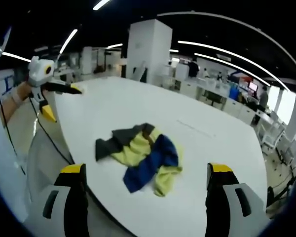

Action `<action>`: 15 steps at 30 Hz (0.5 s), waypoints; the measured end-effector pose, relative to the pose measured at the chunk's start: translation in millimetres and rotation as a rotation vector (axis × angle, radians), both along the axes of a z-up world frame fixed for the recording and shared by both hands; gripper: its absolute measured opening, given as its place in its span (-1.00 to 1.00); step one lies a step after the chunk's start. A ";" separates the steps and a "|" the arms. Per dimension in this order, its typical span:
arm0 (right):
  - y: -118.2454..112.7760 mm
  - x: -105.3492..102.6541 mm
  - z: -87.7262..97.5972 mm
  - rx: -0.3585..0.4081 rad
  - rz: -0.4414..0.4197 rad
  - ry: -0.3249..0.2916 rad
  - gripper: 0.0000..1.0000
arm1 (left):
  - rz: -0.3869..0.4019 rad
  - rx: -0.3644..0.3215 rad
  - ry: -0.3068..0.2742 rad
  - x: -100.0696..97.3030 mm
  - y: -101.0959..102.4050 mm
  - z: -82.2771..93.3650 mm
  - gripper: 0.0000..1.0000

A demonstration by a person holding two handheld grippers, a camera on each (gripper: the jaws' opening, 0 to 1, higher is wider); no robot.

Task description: Fold the garment on the visible template until the final outline fits inside the template.

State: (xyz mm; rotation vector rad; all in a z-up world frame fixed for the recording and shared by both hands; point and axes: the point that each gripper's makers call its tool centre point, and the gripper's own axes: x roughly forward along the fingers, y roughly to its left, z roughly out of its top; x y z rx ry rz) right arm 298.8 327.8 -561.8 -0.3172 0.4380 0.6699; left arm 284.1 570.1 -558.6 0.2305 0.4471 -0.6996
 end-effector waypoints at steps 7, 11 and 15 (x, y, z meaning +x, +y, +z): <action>5.9 -0.8 -4.7 -0.004 0.027 0.005 0.99 | -0.007 -0.002 0.002 4.0 -2.2 -2.0 0.99; 5.8 1.7 -7.9 -0.012 0.033 0.009 0.99 | -0.016 0.007 0.007 6.5 -1.8 -4.1 0.99; 10.0 2.3 -10.8 -0.017 0.055 0.016 0.98 | -0.025 0.009 0.007 9.5 -5.1 -5.3 0.98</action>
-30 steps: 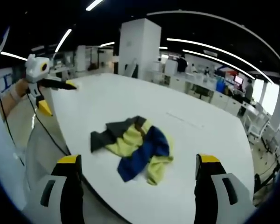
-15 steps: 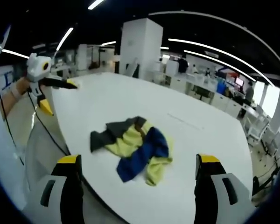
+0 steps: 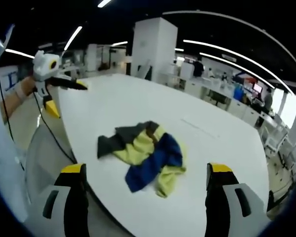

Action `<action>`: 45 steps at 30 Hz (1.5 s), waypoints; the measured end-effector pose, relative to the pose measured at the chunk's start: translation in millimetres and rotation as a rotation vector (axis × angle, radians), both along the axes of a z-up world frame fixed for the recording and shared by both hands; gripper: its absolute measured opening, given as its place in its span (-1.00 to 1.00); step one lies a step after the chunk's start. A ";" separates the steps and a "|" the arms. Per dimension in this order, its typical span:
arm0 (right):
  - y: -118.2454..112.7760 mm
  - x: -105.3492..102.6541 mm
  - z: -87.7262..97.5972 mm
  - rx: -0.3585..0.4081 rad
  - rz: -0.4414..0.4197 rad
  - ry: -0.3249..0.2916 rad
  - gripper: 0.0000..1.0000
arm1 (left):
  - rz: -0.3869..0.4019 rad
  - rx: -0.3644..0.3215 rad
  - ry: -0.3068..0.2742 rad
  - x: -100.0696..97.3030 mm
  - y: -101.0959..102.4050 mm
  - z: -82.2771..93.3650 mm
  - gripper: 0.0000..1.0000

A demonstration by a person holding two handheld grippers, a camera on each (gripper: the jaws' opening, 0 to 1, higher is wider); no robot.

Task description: Fold the garment on the visible template until the final outline fits inside the template.

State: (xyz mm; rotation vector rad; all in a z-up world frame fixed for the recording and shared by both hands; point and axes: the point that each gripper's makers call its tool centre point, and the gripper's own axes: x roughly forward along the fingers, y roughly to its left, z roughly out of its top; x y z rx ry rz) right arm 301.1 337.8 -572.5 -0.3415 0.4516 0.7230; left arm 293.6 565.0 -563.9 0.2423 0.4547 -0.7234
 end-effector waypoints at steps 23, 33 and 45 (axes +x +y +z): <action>10.2 9.8 -5.2 0.003 0.035 0.015 0.70 | -0.041 0.041 0.010 19.0 -3.8 -8.3 0.78; 14.2 18.4 -9.2 -0.007 0.057 0.017 0.49 | -0.078 0.035 0.001 27.6 -11.2 -9.2 0.66; 21.7 24.6 -18.4 -0.042 0.085 0.038 0.40 | -0.081 0.049 -0.013 38.8 -9.2 -13.9 0.54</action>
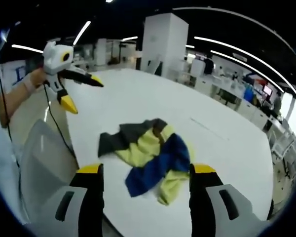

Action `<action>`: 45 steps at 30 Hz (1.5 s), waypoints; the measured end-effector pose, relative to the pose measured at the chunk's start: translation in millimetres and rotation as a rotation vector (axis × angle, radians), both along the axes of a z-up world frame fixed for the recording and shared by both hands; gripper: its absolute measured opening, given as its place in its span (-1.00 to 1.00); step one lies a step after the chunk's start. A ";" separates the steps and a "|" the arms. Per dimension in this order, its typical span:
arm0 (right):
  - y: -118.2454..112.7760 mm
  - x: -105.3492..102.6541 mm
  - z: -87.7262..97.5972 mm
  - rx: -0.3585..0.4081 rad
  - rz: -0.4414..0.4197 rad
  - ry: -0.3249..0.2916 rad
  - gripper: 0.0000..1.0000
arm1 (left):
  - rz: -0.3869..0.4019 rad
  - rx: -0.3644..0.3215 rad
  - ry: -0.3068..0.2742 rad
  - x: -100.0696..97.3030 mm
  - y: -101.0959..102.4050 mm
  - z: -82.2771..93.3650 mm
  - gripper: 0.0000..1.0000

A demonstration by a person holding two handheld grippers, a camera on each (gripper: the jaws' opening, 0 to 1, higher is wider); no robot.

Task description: Fold the garment on the visible template until the final outline fits inside the template.

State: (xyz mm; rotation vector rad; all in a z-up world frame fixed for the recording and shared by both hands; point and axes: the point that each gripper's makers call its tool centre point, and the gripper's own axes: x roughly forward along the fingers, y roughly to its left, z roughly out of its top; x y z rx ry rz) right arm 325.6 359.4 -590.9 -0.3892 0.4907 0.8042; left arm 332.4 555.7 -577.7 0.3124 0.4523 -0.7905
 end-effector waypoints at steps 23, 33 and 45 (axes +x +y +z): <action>15.8 35.0 -21.2 -0.053 0.087 -0.019 0.34 | 0.013 -0.011 0.060 -1.1 -3.9 -21.6 0.42; 19.2 48.9 -38.8 -0.086 0.099 0.027 0.32 | 0.026 -0.018 0.067 -1.3 -3.3 -24.6 0.44; 26.5 63.8 -54.1 -0.195 0.217 0.006 0.02 | 0.041 -0.027 0.082 -0.9 -0.1 -29.9 0.42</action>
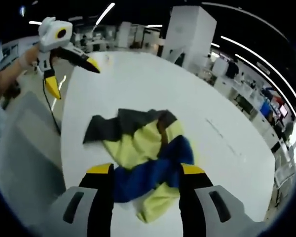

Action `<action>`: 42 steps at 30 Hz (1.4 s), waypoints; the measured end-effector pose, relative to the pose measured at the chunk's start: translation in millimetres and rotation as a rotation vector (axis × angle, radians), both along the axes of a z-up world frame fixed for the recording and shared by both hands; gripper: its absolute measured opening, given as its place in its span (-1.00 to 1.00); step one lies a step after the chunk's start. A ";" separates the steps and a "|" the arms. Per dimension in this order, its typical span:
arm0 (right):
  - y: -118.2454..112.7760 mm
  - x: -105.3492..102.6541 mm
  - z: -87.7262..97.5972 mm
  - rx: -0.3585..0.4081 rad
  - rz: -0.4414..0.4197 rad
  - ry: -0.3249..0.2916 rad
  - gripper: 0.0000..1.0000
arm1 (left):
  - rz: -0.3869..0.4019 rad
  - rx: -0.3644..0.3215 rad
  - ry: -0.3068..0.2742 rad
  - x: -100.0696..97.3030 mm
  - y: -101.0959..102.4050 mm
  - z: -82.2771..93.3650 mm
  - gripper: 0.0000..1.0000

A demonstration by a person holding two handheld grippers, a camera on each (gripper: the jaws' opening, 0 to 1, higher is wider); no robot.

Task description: Fold the garment on the visible template until the final outline fits inside the template.

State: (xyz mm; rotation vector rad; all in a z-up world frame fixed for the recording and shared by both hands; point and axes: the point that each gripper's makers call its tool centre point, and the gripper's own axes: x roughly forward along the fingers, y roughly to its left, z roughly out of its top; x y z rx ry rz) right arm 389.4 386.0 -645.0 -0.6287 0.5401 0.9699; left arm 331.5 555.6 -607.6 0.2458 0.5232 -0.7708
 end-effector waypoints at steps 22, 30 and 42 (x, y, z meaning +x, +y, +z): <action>32.3 23.3 -17.3 -0.135 0.238 -0.020 -0.34 | 0.014 0.006 0.006 3.8 8.5 -4.9 0.43; 38.3 34.8 -29.9 -0.177 0.288 0.015 -0.44 | 0.026 0.003 0.010 3.8 11.5 -6.5 0.41; 52.8 41.4 -55.7 -0.230 0.386 0.085 -0.56 | 0.036 -0.001 0.019 4.0 13.4 -8.8 0.40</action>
